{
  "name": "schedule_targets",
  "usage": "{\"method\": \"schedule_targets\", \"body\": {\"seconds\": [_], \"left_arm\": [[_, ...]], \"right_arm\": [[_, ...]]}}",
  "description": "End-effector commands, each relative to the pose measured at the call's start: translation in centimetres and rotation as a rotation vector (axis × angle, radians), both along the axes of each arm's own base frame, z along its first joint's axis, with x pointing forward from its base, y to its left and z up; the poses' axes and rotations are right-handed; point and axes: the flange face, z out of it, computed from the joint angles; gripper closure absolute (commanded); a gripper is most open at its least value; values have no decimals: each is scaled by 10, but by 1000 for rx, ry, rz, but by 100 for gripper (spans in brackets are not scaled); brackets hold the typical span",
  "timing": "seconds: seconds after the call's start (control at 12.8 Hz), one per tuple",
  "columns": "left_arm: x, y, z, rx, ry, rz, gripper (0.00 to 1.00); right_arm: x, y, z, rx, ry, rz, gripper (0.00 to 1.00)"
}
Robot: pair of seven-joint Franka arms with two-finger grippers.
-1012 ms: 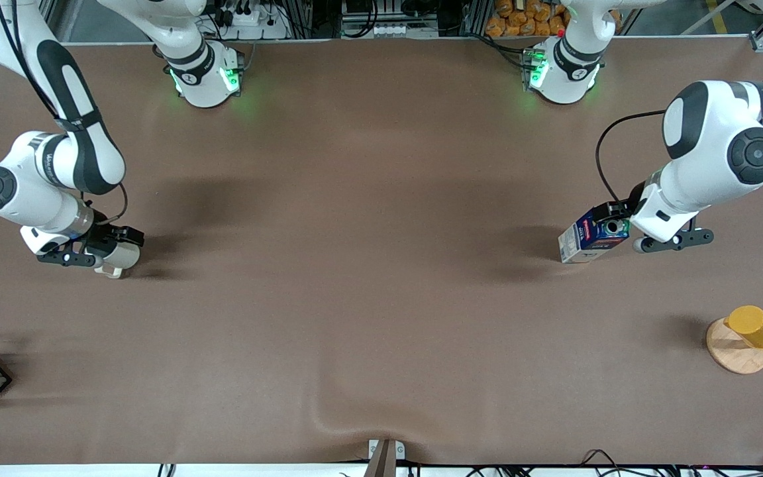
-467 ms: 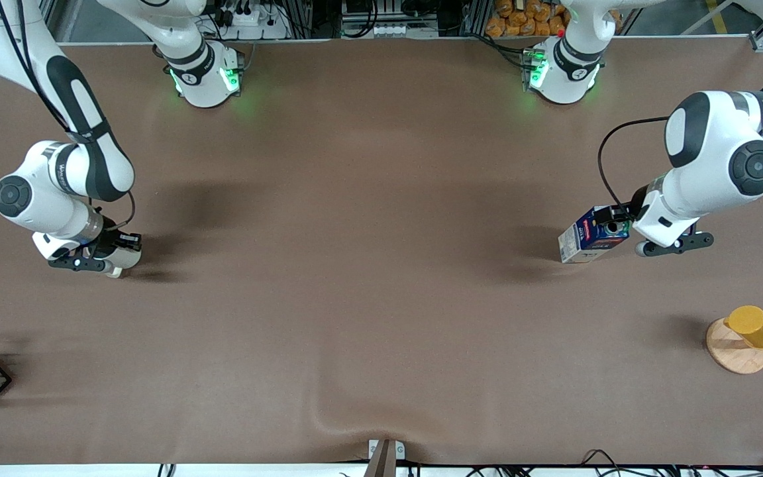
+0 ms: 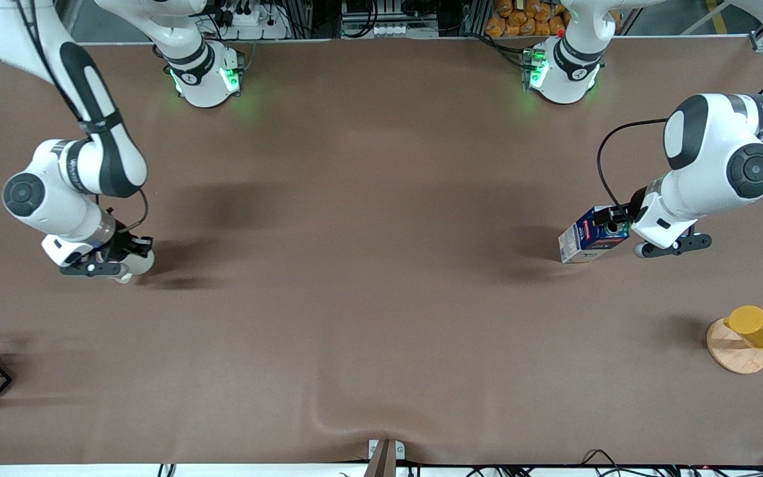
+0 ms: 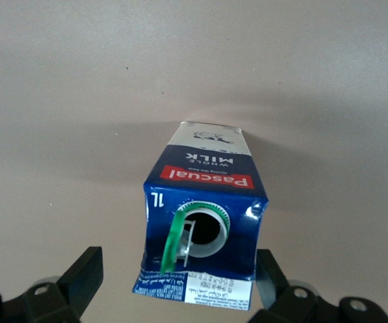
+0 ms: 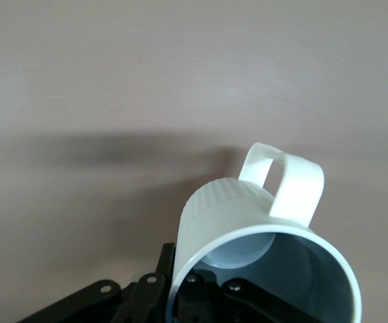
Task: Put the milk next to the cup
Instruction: 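Grasp the milk carton with the left gripper while the right gripper grasps the mug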
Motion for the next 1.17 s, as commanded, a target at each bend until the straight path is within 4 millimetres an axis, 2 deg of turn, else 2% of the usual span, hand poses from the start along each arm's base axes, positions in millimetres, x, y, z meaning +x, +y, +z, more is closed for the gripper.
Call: {"method": "schedule_targets", "body": {"seconds": [0.0, 0.16, 0.31, 0.47, 0.54, 0.7, 0.78, 0.86, 1.01, 1.09], "left_arm": [[-1, -3, 0, 2, -8, -5, 0], [-1, -3, -3, 2, -1, -7, 0], [-1, -3, -5, 2, 3, -7, 0], [-1, -3, -9, 1, 9, -7, 0], [-1, -3, -9, 1, 9, -8, 0], [-1, -3, -10, 1, 13, -8, 0], [-1, -3, -13, 1, 18, -7, 0], [-1, -3, -14, 1, 19, -7, 0], [0, -1, -18, 0, 27, -4, 0], [0, -1, -20, 0, 32, -4, 0]], "right_arm": [[11, 108, 49, 37, 4, 26, 100], [7, 199, 64, 67, -21, -29, 100], [-1, 290, 62, 71, -38, -42, 100], [-12, 357, 48, 71, -36, -51, 100], [-20, 384, 37, 67, -32, -43, 100], [-29, 424, 8, 59, -20, -59, 100], [-32, 446, 0, 62, -22, -39, 100], [-30, 448, -12, 57, -11, -43, 100], [-38, 456, -35, 41, 13, -30, 100], [-42, 460, -36, 44, 16, -27, 100]]}}
